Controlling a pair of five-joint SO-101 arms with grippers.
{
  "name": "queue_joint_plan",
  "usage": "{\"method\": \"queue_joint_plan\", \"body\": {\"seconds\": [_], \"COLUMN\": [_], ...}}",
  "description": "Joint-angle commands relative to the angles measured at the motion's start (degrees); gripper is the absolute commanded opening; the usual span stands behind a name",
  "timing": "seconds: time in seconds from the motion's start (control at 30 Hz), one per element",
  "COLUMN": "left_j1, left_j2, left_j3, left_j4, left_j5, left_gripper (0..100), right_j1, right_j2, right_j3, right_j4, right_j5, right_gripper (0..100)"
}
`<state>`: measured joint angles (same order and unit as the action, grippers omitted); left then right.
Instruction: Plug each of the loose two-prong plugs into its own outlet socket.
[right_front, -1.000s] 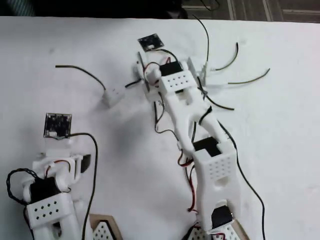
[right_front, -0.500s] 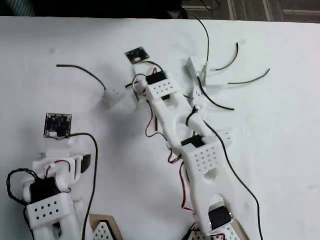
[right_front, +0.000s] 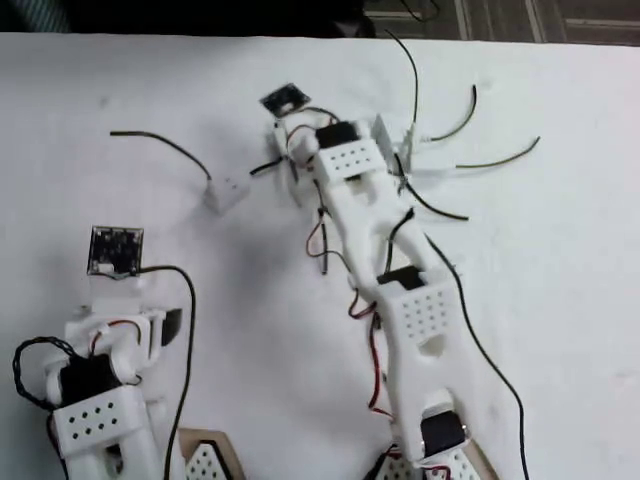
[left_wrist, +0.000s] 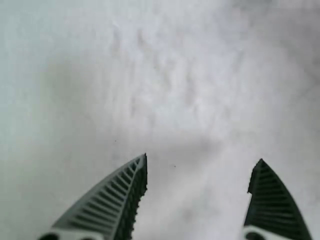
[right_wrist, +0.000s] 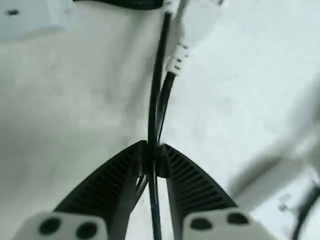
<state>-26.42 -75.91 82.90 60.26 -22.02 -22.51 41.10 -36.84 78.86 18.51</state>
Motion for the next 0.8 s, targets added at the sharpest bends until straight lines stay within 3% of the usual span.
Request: {"method": "queue_joint_plan", "body": {"seconds": [0.0,0.37,0.77], "left_j1": [-0.4,-0.4,-0.4], "left_j2": [-0.7,-0.7,-0.7], "left_j3": [-0.4,-0.4,-0.4], "left_j4": [-0.9,-0.9,-0.9], "left_j5": [-0.2,-0.1,0.0], "left_gripper": [32,32,32], "right_j1": [2.6,13.2,34.2], "right_j2": [-9.4,-23.8,-32.3], "right_j3": [-2.4,-2.4,-2.2], "right_j4": [2.8,12.8,17.5], "right_j5": [0.9,1.3,13.5], "right_gripper": [1.7,1.7,1.7]}}
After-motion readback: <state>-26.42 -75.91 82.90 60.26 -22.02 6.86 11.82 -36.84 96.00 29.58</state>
